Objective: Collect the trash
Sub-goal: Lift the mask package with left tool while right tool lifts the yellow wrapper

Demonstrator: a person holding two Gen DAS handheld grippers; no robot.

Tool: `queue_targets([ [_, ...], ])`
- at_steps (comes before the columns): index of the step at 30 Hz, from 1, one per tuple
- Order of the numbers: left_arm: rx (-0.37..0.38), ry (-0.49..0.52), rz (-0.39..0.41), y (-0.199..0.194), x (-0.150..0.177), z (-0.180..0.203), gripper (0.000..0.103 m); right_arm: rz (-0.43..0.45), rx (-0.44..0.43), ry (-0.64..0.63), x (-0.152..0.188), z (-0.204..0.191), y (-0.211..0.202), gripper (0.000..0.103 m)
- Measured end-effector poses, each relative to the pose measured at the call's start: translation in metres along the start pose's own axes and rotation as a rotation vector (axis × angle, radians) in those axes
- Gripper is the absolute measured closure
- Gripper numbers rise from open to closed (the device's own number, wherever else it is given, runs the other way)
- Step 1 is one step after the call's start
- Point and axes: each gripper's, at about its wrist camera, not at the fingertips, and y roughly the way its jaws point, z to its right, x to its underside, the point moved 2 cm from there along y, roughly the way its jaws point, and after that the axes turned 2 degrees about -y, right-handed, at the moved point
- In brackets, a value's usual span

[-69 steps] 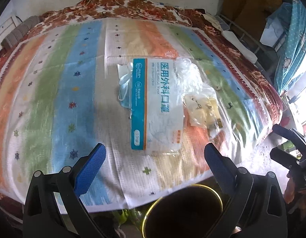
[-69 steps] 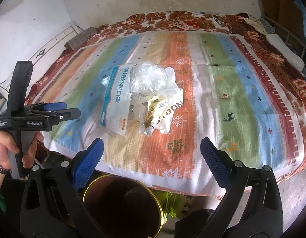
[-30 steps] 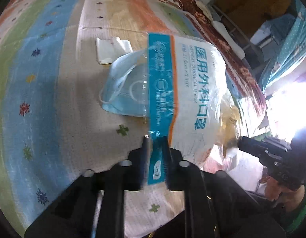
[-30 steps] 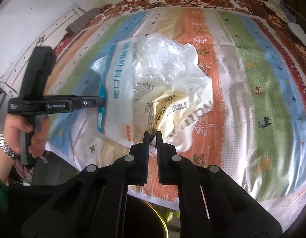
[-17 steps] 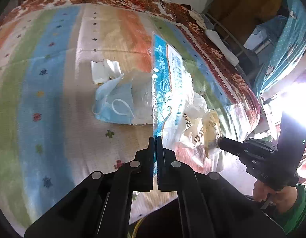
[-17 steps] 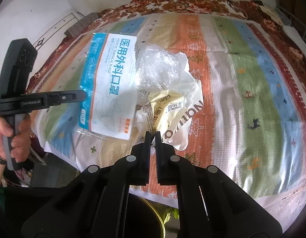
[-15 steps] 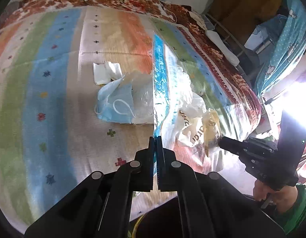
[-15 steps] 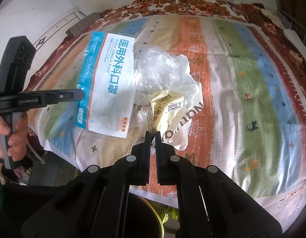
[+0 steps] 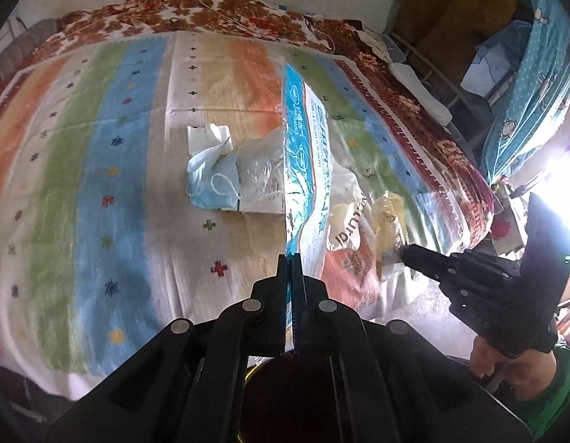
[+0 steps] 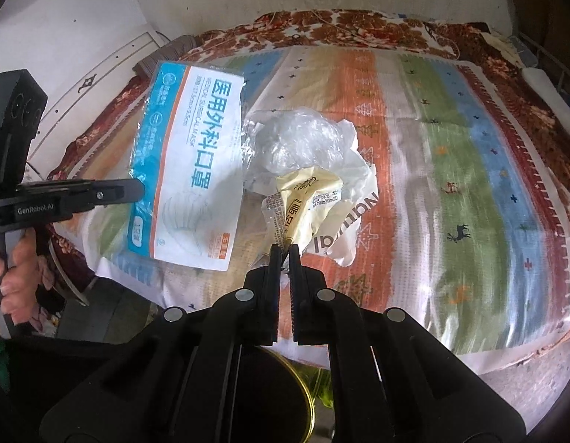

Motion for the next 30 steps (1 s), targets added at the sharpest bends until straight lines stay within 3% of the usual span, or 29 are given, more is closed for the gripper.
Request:
queue_targets([
  [6,-0.042,-0.03,0.026,-0.02,0.018,0.004,0.102,0.035,0.024,-0.015,0.006,-0.013,-0.019,0.099],
  [15,-0.045,-0.08,0.066,-0.043,0.042,0.007,0.102,0.036,0.016,-0.057,0.025,-0.038,-0.034,0.099],
  [23,-0.046,-0.114,0.089,-0.058,0.069,0.013,0.102,0.125,0.047,-0.124,0.04,-0.065,-0.06,0.099],
  [30,-0.073,-0.129,0.072,-0.06,0.093,0.017,0.102,0.087,0.031,-0.088,0.06,-0.069,-0.059,0.099],
])
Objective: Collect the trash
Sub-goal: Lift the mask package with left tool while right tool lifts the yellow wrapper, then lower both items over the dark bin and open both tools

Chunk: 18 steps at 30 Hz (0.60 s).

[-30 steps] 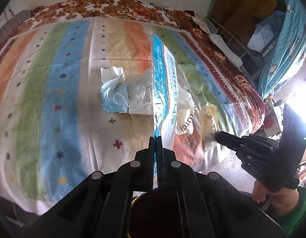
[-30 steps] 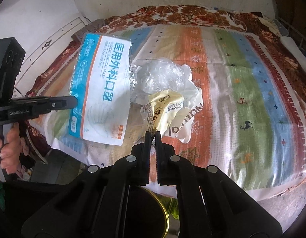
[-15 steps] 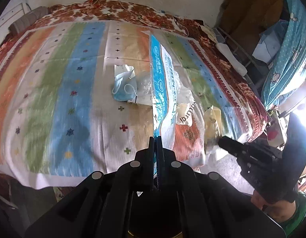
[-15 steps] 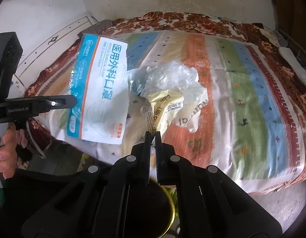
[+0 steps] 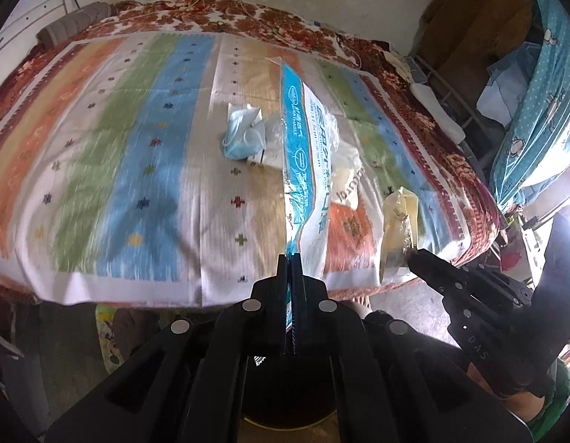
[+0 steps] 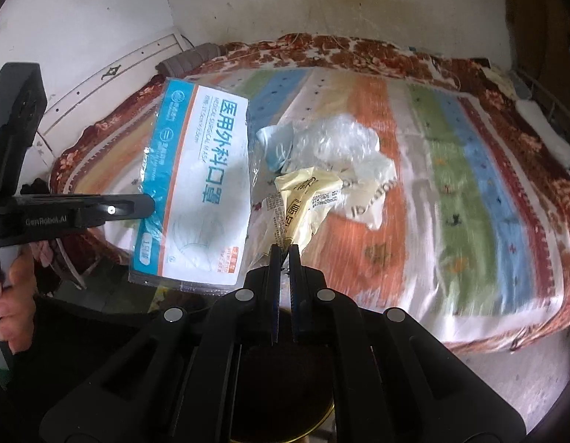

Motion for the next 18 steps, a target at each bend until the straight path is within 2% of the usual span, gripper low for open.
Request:
queue_targets([
  [3,-0.013,0.005,-0.018,0.002,0.012,0.003,0.102,-0.002,-0.003,0.007,0.008,-0.002,-0.003,0.099],
  [6,-0.061,0.005,-0.063,0.01,0.027,0.003,0.102,-0.028,-0.009,0.032,0.018,-0.001,0.0,0.099],
  [12,-0.085,-0.002,-0.103,0.017,0.045,0.002,0.102,-0.071,-0.011,0.041,0.036,-0.008,0.007,0.099],
  [18,-0.094,-0.051,-0.16,0.029,0.064,-0.004,0.102,-0.115,-0.008,0.053,0.053,-0.012,0.014,0.099],
])
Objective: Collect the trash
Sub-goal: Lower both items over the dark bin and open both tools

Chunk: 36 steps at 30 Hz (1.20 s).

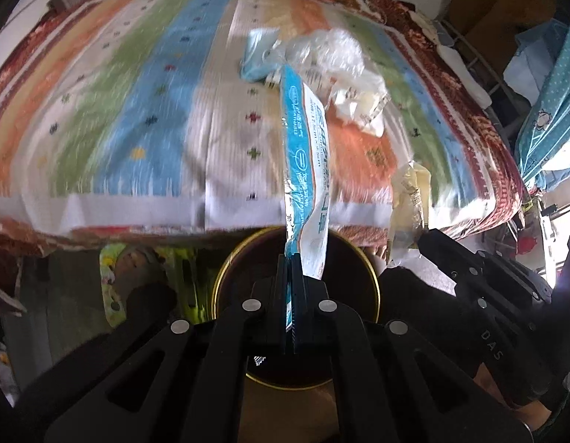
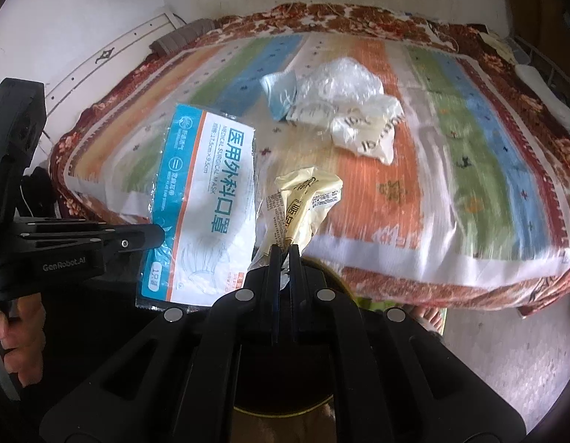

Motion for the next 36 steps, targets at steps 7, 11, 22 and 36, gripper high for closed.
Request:
queue_targets([
  [7,-0.035,-0.023,-0.094,0.029,0.018,0.0,0.102,-0.104,-0.002,0.038,0.025,0.002,0.025,0.099],
  [11,-0.055,-0.034,-0.14,0.042,0.024,-0.003,0.102,-0.144,0.003,0.049,0.031,0.003,0.036,0.099],
  [22,-0.074,-0.073,-0.221,0.069,0.03,-0.01,0.102,-0.302,-0.01,0.118,0.055,0.012,0.072,0.099],
  [36,-0.066,-0.098,-0.319,0.09,0.039,-0.014,0.085,-0.397,-0.031,0.254,0.068,0.031,0.096,0.079],
])
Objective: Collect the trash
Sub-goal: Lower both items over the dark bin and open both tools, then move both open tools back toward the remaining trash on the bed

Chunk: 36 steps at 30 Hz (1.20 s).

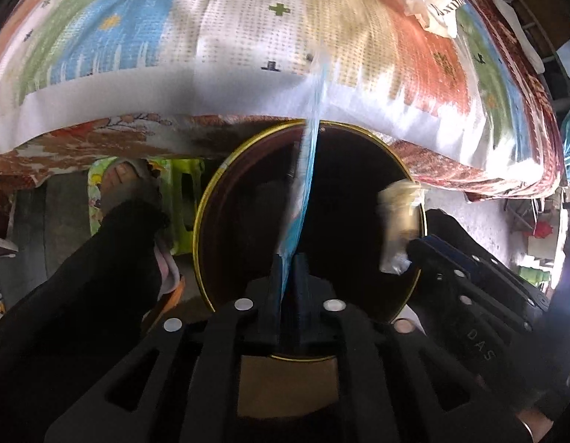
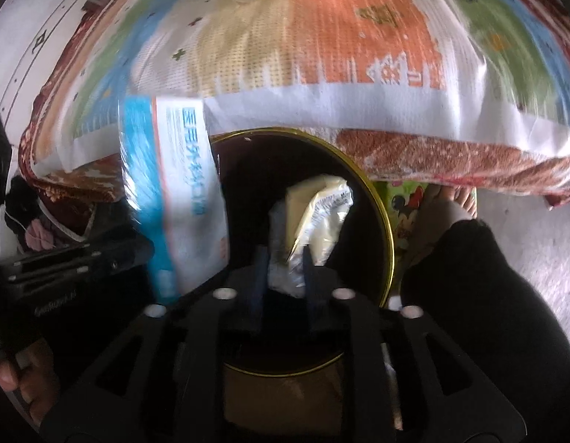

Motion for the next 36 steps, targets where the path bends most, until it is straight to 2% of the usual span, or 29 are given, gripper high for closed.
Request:
queue_targets([
  [1,-0.001,-0.002,0.006,-0.001,0.0,-0.001,0.074,0.001,0.001,0.003,0.0,0.0,0.0,0.076],
  [5,0.001,-0.029,0.035,-0.005,-0.004,-0.005,0.07,0.026,0.006,0.007,-0.002,0.001,-0.003,0.068],
  [8,0.01,-0.038,0.062,-0.012,-0.006,-0.006,0.066,0.048,0.007,0.011,-0.005,0.002,-0.009,0.067],
  [13,0.006,-0.06,0.13,-0.028,-0.017,-0.013,0.054,0.151,0.039,0.001,-0.014,0.003,-0.034,0.063],
  [15,0.029,-0.076,0.157,-0.036,-0.023,-0.016,0.049,0.184,0.044,-0.003,-0.017,0.005,-0.043,0.059],
  [19,0.042,-0.081,0.23,-0.056,-0.033,-0.016,0.036,0.227,0.033,0.0,-0.023,0.008,-0.059,0.057],
  [22,0.059,-0.08,0.276,-0.067,-0.04,-0.013,0.029,0.255,0.018,-0.004,-0.028,0.008,-0.069,0.052],
  [25,0.068,-0.079,0.302,-0.075,-0.046,-0.013,0.025,0.298,0.023,-0.026,-0.035,0.007,-0.081,0.046],
  [33,0.148,-0.058,0.375,-0.102,-0.071,-0.01,0.013,0.341,0.008,-0.057,-0.059,0.008,-0.104,0.042],
  [36,0.149,-0.046,0.421,-0.112,-0.082,-0.006,0.011,0.356,0.012,-0.06,-0.066,0.013,-0.113,0.038],
])
